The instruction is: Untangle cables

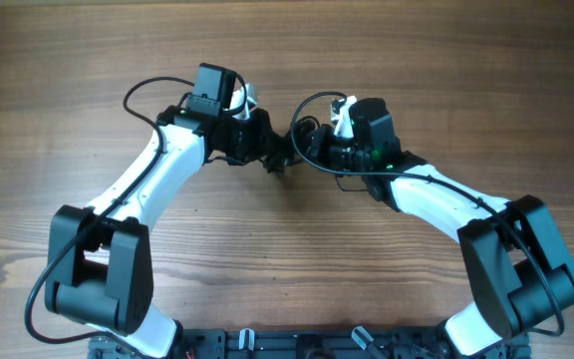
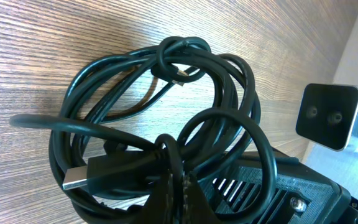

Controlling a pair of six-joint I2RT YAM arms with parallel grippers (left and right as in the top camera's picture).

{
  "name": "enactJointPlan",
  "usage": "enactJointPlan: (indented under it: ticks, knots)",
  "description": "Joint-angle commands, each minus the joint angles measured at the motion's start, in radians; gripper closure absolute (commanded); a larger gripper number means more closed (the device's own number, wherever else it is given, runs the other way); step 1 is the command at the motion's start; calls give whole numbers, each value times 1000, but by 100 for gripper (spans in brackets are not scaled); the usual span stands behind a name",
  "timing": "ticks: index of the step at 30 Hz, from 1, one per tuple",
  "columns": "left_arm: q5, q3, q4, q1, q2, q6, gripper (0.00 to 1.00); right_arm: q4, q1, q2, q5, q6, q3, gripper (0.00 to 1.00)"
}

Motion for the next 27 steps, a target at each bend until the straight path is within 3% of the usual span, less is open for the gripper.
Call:
enactJointPlan:
  ticks: [1, 5, 6, 13, 15, 17, 20, 27]
  knots:
    - [26, -3, -31, 72, 13, 21, 96, 7, -5, 11, 34, -19, -1, 91]
    - [279, -3, -63, 213, 13, 117, 96, 85, -68, 11, -157, -19, -1, 69]
    - [332, -3, -75, 250, 13, 140, 96, 102, -85, 11, -211, -18, -1, 68]
    - [671, -3, -95, 311, 13, 193, 96, 111, -39, 11, -324, 140, -1, 78]
    - [794, -3, -94, 311, 13, 194, 96, 212, -39, 11, -381, 171, -1, 77]
    - [833, -3, -94, 311, 13, 193, 96, 351, -39, 11, -433, 219, -1, 77]
    - [929, -3, -94, 311, 13, 193, 96, 426, -39, 11, -429, 244, -1, 77]
    - [929, -3, -95, 283, 13, 194, 96, 535, -39, 11, -381, 296, -1, 77]
